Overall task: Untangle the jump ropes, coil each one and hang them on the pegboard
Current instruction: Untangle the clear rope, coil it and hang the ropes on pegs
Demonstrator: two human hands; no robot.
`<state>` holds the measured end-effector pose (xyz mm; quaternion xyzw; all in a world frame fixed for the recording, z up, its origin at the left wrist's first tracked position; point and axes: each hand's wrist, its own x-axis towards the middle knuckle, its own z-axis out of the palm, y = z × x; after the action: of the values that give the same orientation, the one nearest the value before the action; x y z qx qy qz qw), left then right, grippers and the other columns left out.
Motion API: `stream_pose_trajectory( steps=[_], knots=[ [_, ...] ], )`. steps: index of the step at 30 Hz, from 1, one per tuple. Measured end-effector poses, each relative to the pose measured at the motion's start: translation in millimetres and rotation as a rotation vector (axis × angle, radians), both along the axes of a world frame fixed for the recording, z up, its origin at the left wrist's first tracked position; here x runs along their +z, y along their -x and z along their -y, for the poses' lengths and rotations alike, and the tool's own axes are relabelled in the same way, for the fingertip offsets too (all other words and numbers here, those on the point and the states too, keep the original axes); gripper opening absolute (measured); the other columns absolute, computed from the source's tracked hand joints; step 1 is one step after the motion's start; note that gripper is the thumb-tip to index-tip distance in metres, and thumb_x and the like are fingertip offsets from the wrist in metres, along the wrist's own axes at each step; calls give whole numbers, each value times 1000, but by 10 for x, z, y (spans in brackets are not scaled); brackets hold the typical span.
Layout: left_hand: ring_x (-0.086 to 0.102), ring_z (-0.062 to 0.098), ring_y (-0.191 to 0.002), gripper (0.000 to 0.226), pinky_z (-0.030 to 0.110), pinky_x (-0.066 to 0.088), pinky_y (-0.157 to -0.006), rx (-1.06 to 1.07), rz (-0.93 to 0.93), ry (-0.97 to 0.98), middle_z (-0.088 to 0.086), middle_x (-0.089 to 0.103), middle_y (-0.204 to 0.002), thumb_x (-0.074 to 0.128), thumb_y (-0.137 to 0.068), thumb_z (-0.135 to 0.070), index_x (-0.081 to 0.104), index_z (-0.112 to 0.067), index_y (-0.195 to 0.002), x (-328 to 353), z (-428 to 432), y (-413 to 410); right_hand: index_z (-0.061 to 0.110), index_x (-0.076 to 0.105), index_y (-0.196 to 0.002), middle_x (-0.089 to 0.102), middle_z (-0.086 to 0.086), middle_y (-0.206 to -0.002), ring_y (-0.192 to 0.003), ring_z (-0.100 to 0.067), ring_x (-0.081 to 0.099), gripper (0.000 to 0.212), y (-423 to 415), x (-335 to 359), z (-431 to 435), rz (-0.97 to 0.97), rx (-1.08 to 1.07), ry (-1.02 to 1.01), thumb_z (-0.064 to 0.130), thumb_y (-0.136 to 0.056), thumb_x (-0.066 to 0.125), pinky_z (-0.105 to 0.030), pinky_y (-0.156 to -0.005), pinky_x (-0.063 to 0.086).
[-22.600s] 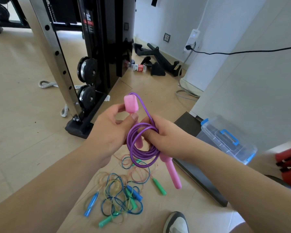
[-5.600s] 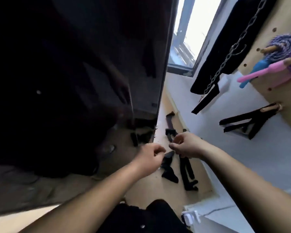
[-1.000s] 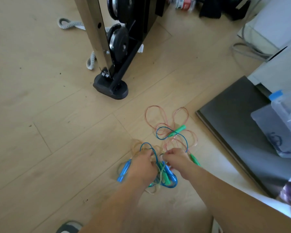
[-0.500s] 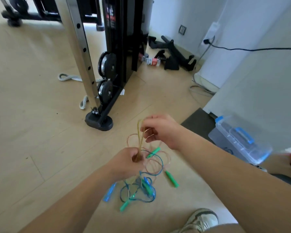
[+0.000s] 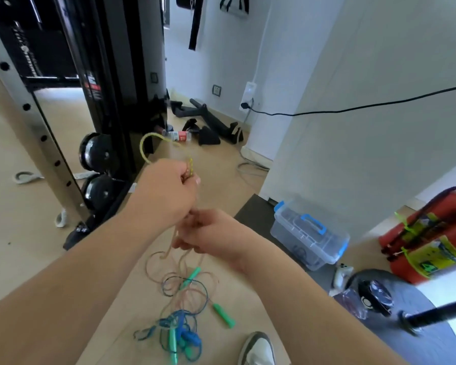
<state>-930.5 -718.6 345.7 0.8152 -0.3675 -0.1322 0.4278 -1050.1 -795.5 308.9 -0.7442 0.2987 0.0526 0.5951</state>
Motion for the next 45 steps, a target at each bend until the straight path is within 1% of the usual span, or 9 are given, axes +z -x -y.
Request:
stream_pose_trajectory(
  steps=[8, 13, 16, 19, 24, 31, 34, 40, 45],
  knots=[
    [76, 17, -80, 18, 37, 61, -80, 203, -389, 293, -4, 78, -82, 60, -101, -23, 73, -21, -88, -243, -32, 122, 1, 63, -124, 63, -13, -109, -94, -22, 66, 30, -167, 83, 31, 2, 71, -33, 22, -106, 51, -46, -92, 59],
    [57, 21, -63, 39, 35, 48, -61, 142, -351, 108, 6, 65, -72, 55, -101, -44, 65, -9, -85, -273, -124, 116, 6, 68, -105, 75, -8, -89, -85, -19, 69, 21, -177, 70, 17, 21, 142, 57, 13, -103, 48, -45, -86, 59],
    [66, 21, -81, 37, 38, 51, -83, 202, -697, 90, 3, 70, -83, 49, -102, -41, 67, -14, -82, -357, -187, 126, 7, 69, -100, 78, -20, -95, -78, -25, 74, 25, -133, 87, 146, 65, -45, 16, 22, -108, 50, -50, -86, 61],
    [71, 25, -88, 19, 34, 51, -80, 80, -962, -55, 7, 77, -86, 54, -96, -15, 71, -8, -91, -494, -239, 248, 7, 68, -99, 78, -23, -95, -76, -27, 74, 22, -70, 147, 273, 194, -187, -46, 21, -107, 53, -42, -71, 62],
    [72, 11, -94, 23, 31, 55, -90, -228, -617, -353, -6, 78, -95, 64, -89, -12, 76, -29, -99, -551, -398, 473, 5, 65, -109, 80, -17, -95, -79, -26, 75, 23, 29, 181, 368, 290, -318, -183, 23, -109, 51, -30, -58, 53],
    [76, 32, -77, 21, 56, 62, -80, 62, -516, 37, 8, 77, -83, 53, -94, -34, 70, -22, -89, -487, -134, 436, 10, 63, -101, 70, -13, -93, -86, -31, 68, 58, -40, -76, 352, -138, -65, -204, 60, -106, 34, -39, -76, 53],
    [72, 40, -71, 27, 62, 60, -72, 153, -427, 56, 14, 72, -73, 53, -80, -43, 66, -20, -79, -556, -46, 284, 9, 65, -101, 69, -21, -106, -101, -36, 66, 57, -37, -142, 373, -175, 45, -304, 50, -110, 26, -47, -92, 51],
    [72, 29, -61, 24, 48, 65, -67, 224, -618, 241, 17, 76, -80, 50, -106, -16, 64, -2, -92, -382, 61, 99, 5, 61, -126, 75, -21, -105, -102, -27, 70, 32, -11, -105, 439, -126, 153, -267, 19, -108, 39, -44, -101, 48],
    [69, 24, -95, 45, 48, 57, -93, 297, -654, 182, 3, 74, -97, 48, -99, -53, 68, -14, -97, -418, -119, 39, 4, 63, -108, 58, -8, -71, -68, -25, 67, 28, -94, -18, 359, 53, 28, -76, 18, -112, 39, -34, -72, 62]
  ],
)
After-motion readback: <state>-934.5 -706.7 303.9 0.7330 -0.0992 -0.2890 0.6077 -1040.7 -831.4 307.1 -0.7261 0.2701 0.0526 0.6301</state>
